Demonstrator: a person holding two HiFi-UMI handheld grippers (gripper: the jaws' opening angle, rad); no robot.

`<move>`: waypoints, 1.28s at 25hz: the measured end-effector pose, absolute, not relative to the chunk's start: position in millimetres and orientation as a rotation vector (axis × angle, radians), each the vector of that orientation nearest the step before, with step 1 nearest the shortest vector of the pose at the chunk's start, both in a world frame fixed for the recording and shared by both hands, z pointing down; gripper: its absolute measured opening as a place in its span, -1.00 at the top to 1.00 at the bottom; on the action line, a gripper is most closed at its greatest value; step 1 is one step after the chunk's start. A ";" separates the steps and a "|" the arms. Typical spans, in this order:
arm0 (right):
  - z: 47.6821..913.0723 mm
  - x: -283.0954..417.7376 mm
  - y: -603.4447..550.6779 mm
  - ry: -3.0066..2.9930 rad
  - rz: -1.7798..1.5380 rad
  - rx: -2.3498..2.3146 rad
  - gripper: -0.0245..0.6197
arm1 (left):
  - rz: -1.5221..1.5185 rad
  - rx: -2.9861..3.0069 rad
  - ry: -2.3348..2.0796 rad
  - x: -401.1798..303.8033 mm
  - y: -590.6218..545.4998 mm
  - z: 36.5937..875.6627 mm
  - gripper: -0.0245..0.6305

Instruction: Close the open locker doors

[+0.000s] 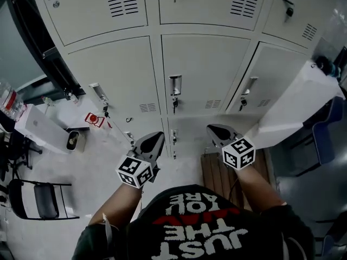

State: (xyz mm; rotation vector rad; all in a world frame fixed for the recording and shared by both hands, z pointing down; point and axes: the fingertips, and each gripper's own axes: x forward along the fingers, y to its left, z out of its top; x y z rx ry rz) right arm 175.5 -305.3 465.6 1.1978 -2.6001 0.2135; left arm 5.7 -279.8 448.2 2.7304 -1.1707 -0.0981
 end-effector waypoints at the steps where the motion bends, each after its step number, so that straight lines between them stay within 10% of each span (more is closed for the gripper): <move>1: 463.1 176.7 -304.4 -2.610 0.215 1.196 0.81 | -0.098 2.733 -1.171 6.8 -279.5 446.1 0.90; 32: 452.6 186.6 -300.4 -2.667 0.233 1.175 0.82 | -0.096 2.709 -1.173 9.8 -271.3 441.9 0.90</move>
